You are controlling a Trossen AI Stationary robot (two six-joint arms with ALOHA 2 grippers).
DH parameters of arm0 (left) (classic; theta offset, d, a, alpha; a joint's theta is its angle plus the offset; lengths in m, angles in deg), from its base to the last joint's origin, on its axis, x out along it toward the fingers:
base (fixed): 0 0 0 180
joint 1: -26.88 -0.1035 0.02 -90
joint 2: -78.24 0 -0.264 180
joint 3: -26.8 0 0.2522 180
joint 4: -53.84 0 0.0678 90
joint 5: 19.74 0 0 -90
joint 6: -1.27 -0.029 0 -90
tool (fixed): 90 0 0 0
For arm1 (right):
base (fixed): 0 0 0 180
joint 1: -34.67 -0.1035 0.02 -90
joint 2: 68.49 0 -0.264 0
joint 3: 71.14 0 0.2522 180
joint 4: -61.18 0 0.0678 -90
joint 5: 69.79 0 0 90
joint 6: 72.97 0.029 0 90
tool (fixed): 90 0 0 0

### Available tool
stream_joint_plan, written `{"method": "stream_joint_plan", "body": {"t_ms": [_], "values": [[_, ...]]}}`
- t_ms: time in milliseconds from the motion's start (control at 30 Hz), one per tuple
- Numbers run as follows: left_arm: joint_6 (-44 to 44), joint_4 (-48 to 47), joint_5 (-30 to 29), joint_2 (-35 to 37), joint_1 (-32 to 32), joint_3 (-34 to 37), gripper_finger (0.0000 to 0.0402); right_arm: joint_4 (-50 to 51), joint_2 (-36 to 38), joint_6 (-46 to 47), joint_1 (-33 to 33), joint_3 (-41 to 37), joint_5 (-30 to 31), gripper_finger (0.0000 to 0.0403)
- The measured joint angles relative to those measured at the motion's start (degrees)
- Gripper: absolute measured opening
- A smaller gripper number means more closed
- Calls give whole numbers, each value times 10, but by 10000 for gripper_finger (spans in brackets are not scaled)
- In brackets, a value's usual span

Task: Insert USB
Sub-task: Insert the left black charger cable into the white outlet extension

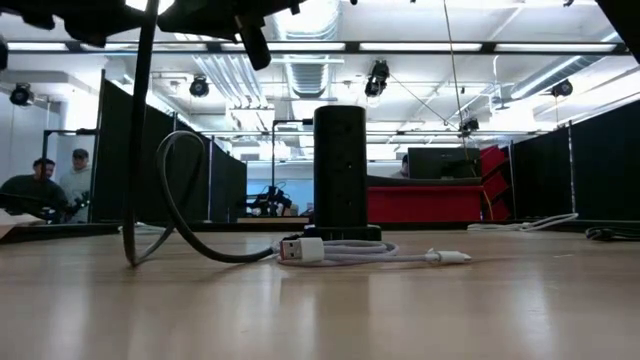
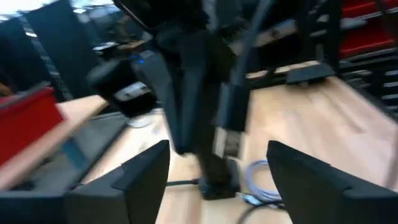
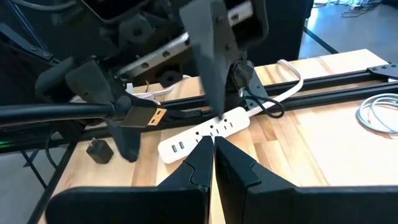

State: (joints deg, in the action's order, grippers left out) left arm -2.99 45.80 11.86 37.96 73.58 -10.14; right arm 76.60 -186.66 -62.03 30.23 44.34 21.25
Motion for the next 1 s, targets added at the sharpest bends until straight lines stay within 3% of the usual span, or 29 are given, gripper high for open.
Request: {"method": "stream_joint_plan", "body": {"t_ms": [200, 667, 1000], "values": [[-40, -3, -33, -61, 0, -36, 247, 9, 0, 0, 0, 0, 0, 0], [-27, -20, -110, -118, 1, -77, 165, 11, 1, 0, 4, 0, 0, 0], [-26, -24, -111, -120, 1, -80, 68, 11, 1, 0, 4, 0, 0, 0]]}}
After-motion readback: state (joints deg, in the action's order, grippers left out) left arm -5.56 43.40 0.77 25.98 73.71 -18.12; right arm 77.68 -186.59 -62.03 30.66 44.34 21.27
